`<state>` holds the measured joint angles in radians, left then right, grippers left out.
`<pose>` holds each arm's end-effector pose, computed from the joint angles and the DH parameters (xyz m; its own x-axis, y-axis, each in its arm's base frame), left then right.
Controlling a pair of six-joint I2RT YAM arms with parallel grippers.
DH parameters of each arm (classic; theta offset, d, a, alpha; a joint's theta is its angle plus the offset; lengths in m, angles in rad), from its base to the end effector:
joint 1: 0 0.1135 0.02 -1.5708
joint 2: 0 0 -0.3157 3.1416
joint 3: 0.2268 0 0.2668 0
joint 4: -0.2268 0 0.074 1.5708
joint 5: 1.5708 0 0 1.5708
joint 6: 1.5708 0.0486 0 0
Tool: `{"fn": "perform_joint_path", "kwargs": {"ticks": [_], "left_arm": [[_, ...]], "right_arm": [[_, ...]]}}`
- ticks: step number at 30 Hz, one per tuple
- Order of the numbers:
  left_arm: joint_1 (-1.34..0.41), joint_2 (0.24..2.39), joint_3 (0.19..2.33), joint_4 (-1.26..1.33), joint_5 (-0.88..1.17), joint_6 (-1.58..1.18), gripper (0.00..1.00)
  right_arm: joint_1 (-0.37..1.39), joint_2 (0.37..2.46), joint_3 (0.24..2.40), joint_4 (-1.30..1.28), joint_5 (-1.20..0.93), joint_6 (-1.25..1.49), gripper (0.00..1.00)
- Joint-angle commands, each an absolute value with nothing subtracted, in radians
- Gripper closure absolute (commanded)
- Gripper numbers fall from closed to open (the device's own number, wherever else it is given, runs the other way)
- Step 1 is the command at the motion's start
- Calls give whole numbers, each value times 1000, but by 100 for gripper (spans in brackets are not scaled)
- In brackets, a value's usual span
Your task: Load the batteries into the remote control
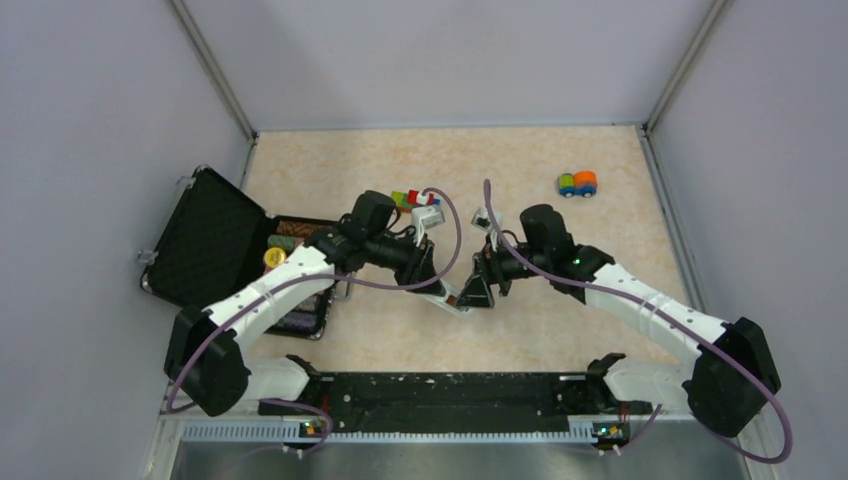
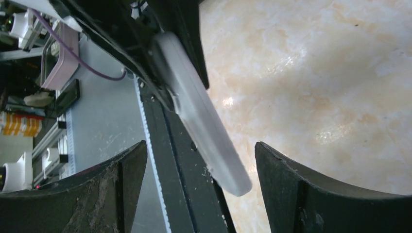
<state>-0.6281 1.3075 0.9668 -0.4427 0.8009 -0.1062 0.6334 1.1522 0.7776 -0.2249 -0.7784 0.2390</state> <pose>0.2055 -0.1924 0.3119 -0.6548 0.3843 -0.6508 0.7555 0.3068 -0.5789 0.1775 0.1727 0.3014 -0.6522 -0.2698 -0.7084 -0.7558 0.3033 0.5804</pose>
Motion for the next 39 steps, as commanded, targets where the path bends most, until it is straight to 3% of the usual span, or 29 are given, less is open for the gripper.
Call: {"fn": "perform_joint_path", "kwargs": {"ticks": [1,5,9,12,14,15,16,18,21,25,28,35,39], "left_arm": [[-626,1247,1062,-492,935,-44,100],[-614,1217,1087,-521,984,-25,100],[-593,1195,1099,-505,1038,-45,100],[-585,1183,1105,-472,1046,-76,100],[-583,1173,1116,-460,1007,-95,98],[-582,1160,1121,-456,977,-104,90],[-580,1149,1121,-447,938,-121,74],[-578,1114,1107,-400,868,-156,52],[-574,1041,1060,-297,738,-264,36],[-574,929,913,6,544,-545,32],[-574,907,838,164,458,-721,33],[-575,946,814,230,375,-889,33],[-575,947,825,213,334,-922,50]], "right_arm": [[664,1176,828,-226,-820,187,20],[668,1170,802,-116,-893,267,25],[677,1168,760,37,-969,394,40],[679,1174,751,95,-1006,456,58],[678,1181,756,107,-1019,482,75],[678,1183,760,109,-1022,493,83],[678,1183,761,118,-1021,510,88],[678,1174,754,167,-1007,566,96],[678,1154,719,328,-969,698,99],[678,1137,675,596,-888,890,100],[678,1148,670,728,-841,982,100],[678,1209,671,916,-822,1113,100],[678,1216,659,912,-792,1116,100]]}}
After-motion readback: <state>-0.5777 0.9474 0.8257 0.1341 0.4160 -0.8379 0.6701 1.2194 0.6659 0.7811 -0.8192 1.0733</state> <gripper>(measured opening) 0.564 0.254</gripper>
